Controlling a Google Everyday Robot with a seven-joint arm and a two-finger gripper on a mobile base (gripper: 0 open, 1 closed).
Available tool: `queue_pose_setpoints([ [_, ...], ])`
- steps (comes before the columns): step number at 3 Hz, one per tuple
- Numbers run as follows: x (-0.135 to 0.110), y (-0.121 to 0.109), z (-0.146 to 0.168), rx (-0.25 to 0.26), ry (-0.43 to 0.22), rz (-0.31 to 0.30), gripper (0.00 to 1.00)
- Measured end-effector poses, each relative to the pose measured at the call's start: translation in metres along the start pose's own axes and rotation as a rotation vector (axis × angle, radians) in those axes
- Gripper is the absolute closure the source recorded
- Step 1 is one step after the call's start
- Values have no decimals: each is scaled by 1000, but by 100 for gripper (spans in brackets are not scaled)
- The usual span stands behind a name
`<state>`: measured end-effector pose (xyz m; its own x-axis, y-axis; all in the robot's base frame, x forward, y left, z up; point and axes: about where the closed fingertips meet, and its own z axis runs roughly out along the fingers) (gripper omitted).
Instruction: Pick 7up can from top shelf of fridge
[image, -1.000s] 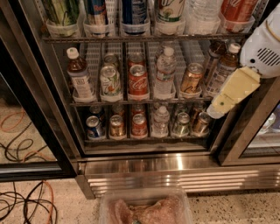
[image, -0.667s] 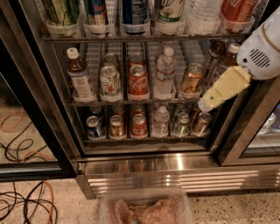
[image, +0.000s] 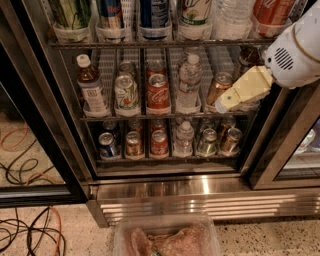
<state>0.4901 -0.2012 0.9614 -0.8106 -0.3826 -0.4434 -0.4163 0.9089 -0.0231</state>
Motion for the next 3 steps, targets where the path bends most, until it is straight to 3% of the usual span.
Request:
queue_pose_setpoints([
  [1, 0, 0, 0, 0, 0, 3, 0],
  [2, -9, 7, 0, -6, -56, 39, 0],
  [3, -36, 13, -1, -22, -144, 151, 0],
])
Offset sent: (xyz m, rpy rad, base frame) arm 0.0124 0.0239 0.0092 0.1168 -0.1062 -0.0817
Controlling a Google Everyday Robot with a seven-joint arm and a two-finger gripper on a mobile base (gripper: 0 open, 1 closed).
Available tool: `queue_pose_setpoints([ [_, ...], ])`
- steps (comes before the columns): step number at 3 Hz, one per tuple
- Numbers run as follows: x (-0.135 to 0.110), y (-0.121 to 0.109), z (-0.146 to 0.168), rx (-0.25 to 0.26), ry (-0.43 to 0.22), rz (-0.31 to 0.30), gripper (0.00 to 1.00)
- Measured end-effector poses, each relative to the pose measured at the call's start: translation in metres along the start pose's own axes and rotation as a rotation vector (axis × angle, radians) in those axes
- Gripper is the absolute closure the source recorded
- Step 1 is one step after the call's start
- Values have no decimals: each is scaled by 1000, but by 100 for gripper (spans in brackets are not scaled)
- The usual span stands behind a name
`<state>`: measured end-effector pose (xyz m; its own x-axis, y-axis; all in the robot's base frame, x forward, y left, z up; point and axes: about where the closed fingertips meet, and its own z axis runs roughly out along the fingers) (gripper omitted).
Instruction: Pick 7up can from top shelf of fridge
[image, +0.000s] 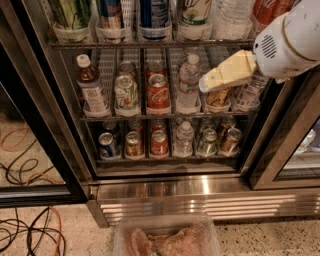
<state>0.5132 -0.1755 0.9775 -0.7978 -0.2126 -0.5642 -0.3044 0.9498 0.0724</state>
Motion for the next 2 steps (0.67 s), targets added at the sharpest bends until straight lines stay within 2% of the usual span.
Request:
queue_pose_setpoints([
  [1, -22, 15, 4, -38, -72, 137, 0],
  [2, -22, 15, 4, -38, -74, 137, 0],
])
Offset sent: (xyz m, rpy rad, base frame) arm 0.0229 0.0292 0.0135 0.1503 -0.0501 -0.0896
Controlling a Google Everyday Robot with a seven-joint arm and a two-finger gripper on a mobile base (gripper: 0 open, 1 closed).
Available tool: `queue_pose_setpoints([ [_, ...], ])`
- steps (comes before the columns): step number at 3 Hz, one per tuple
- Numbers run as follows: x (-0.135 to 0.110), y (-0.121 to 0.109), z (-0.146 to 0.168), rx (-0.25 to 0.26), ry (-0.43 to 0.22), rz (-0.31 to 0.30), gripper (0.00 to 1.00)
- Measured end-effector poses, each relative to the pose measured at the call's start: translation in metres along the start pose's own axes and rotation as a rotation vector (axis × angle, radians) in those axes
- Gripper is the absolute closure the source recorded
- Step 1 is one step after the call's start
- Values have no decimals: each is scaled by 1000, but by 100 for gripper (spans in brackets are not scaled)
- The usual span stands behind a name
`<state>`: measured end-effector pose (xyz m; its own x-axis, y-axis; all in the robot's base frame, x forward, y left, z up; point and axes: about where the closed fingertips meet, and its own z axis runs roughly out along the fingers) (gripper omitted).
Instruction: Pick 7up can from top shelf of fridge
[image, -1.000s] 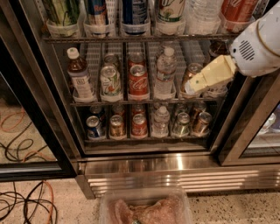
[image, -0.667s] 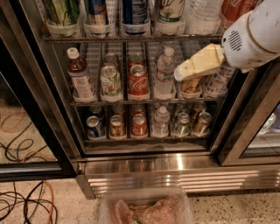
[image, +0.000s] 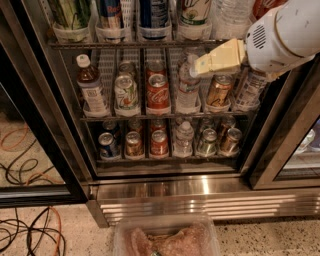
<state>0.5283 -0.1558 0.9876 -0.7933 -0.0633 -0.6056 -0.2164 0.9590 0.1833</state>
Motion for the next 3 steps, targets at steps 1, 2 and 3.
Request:
queue_pose_setpoints([
  [1, -11, 11, 3, -8, -65, 31, 0],
  [2, -28, 29, 5, -16, -163, 63, 0],
  [3, -38, 42, 5, -29, -219, 70, 0],
])
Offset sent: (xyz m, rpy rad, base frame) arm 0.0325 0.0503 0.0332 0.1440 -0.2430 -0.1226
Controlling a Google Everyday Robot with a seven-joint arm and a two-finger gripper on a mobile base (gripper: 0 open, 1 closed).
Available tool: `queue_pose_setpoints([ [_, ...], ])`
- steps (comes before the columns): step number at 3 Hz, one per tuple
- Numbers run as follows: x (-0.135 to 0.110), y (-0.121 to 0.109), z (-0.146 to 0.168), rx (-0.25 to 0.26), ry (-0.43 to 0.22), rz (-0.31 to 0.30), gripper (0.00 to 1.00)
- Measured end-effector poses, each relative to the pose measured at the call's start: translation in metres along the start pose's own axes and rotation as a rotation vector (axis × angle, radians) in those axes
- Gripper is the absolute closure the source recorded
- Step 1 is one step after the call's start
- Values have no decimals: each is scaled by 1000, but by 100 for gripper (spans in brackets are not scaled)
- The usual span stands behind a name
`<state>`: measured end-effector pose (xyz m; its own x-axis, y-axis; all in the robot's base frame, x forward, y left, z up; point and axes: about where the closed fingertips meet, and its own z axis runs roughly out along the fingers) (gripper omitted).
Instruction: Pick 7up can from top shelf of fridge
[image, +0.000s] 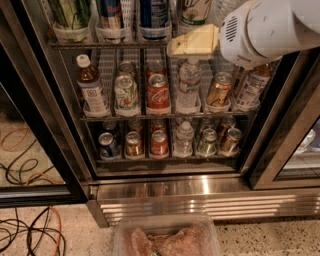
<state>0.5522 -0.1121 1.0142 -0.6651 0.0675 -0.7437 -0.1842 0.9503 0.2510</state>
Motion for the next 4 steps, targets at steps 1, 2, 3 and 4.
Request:
queue_pose_setpoints([
  [1, -8, 9, 3, -11, -37, -7, 0],
  [2, -8, 9, 3, -11, -38, -7, 0],
  [3, -17, 12, 7, 9, -100, -18, 0],
  [4, -39, 13, 17, 32, -208, -24, 0],
])
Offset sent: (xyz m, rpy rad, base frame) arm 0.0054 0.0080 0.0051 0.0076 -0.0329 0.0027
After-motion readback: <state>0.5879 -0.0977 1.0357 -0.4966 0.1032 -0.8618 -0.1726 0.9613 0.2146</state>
